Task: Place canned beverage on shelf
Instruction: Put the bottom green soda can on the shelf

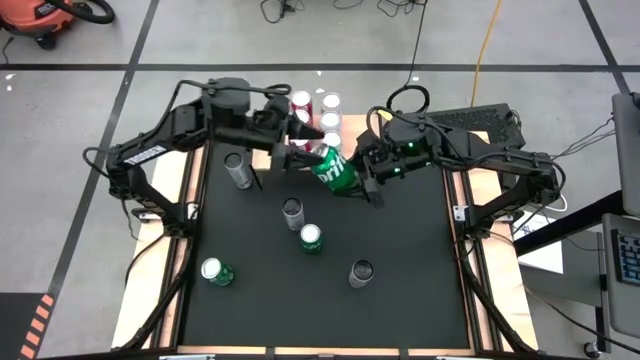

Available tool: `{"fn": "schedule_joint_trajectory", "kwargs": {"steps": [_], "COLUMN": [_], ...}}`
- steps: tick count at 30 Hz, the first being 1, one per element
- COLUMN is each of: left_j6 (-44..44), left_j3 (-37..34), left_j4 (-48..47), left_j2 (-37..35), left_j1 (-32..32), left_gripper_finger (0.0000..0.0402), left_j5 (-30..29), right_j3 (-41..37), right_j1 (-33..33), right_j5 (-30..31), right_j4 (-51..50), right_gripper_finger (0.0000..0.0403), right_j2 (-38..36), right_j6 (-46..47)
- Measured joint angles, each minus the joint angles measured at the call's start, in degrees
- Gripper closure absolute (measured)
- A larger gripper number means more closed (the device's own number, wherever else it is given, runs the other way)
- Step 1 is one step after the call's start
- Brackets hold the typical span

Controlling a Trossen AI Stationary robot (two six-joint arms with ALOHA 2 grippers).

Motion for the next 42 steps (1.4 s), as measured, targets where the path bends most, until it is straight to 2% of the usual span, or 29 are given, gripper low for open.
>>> {"fn": "schedule_joint_trajectory", "kwargs": {"steps": [7, 24, 42], "left_j6": [1.0, -1.5, -1.5], "left_j3": [0.0, -0.1, -0.1], "left_j4": [-6.1, -5.9, -6.9], "left_j2": [0.7, 1.7, 2.2], "left_j1": [-0.3, -0.8, -0.9], "left_gripper_finger": [0.0003, 0.0005, 0.0088], "left_j5": [0.2, 5.0, 5.9], "right_j3": [0.0, 0.1, 0.1], "right_j1": [0.0, 0.0, 0.0], "right_j5": [0.0, -0.3, -0.4], "right_j4": [-0.2, -0.3, -0.1], "right_gripper_finger": [0.0115, 0.0115, 0.0115], "right_j2": [0.0, 1.4, 1.5], "right_j6": [-1.1, -0.9, -0.5]}}
